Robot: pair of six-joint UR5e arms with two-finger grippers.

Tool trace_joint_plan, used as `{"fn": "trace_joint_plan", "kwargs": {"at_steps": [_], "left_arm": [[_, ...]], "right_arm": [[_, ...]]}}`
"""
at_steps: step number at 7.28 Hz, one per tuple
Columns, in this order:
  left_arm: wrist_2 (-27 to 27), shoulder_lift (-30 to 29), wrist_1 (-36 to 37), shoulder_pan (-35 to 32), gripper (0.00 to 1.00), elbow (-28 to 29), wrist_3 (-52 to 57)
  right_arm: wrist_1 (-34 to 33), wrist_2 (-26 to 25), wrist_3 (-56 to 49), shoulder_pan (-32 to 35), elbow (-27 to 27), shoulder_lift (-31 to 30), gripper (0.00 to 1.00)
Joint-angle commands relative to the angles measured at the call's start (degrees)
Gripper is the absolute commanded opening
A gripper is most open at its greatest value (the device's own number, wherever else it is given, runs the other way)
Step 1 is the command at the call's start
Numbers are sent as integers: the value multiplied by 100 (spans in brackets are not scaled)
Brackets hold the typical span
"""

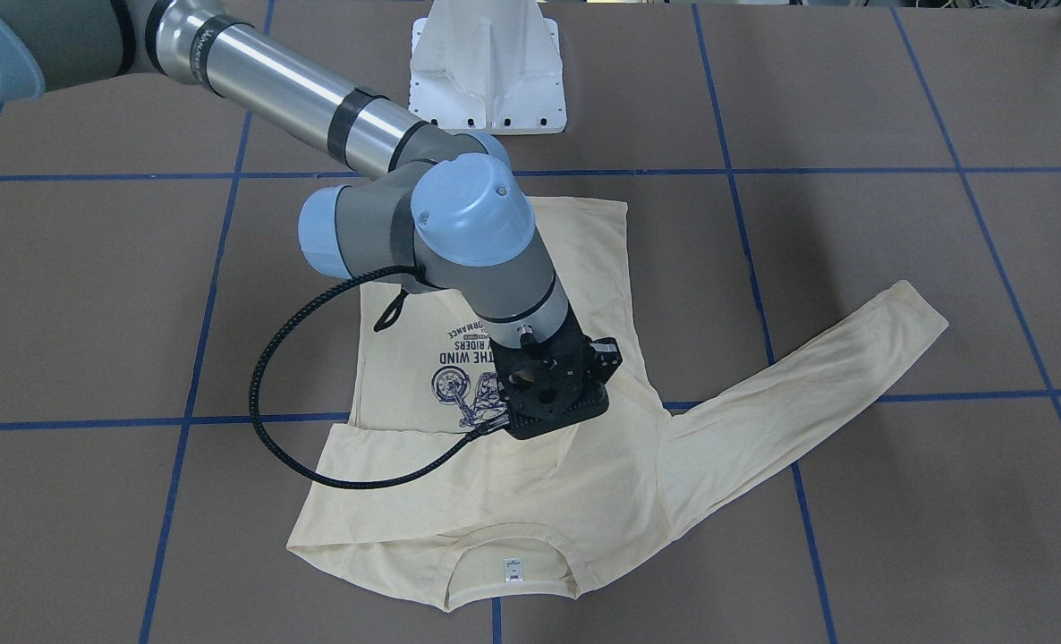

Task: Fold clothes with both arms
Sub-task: 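Sweep the right gripper across the shirt, laying the sleeve over the chest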

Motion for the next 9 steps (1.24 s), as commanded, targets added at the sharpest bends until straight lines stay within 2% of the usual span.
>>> {"fn": "trace_joint_plan", "kwargs": {"at_steps": [1, 2, 3, 4, 5, 6, 9], "left_arm": [[0, -48, 0, 0, 100, 70, 0], [0, -83, 0, 0, 100, 97, 0], [0, -83, 0, 0, 100, 97, 0], [0, -83, 0, 0, 100, 97, 8], [0, -83, 0, 0, 100, 97, 9], [0, -92, 0, 0, 100, 97, 0], [0, -101, 0, 0, 100, 97, 0]], "right_arm": [[337, -527, 36, -224, -674, 284, 0], [582, -1052, 45, -451, -1032, 380, 0], [724, -1161, 45, -514, -1254, 459, 0], [865, -1589, 45, -654, -1534, 573, 0], [1136, -1776, 45, -725, -1763, 670, 43], [1139, -1847, 62, -752, -1765, 714, 99], [1156, -1865, 692, -743, -1748, 872, 98]]}}
